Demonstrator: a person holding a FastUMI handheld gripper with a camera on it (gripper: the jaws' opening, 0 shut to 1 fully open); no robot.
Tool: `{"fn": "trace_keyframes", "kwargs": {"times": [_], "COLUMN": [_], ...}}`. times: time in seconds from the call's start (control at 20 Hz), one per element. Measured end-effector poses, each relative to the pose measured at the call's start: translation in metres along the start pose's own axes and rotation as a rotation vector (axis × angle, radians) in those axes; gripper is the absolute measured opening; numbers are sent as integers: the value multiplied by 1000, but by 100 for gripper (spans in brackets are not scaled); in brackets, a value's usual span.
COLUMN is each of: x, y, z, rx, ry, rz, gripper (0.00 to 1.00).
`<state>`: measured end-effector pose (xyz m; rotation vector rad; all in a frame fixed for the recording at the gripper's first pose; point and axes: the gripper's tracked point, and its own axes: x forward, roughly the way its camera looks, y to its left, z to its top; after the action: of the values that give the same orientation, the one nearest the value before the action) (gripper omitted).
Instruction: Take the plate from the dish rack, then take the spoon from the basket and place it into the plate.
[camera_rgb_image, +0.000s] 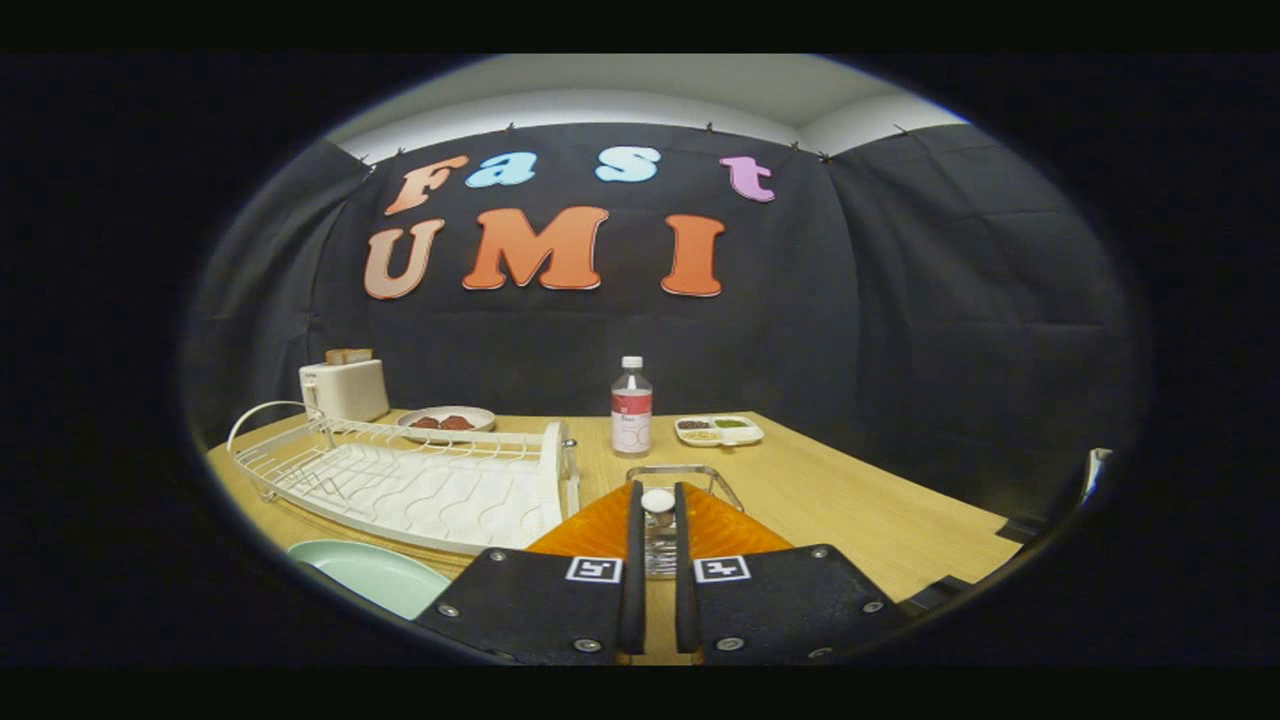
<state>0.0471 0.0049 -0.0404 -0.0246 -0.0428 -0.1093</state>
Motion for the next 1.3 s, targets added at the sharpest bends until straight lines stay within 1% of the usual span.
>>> {"fn": "trace_keyframes", "kwargs": {"times": [0.1,0.2,0.55,0.85,1.05,1.3], "x": [-2,-4,-32,-73,-101,-132], "y": [2,0,-5,-7,1,25], "z": [5,10,44,77,88,95], "rx": [35,55,8,24,25,22], "ry": [-8,-21,-89,-160,-182,-202], "rz": [12,13,-9,-14,6,54], "gripper": [9,8,8,8,8,8]}}
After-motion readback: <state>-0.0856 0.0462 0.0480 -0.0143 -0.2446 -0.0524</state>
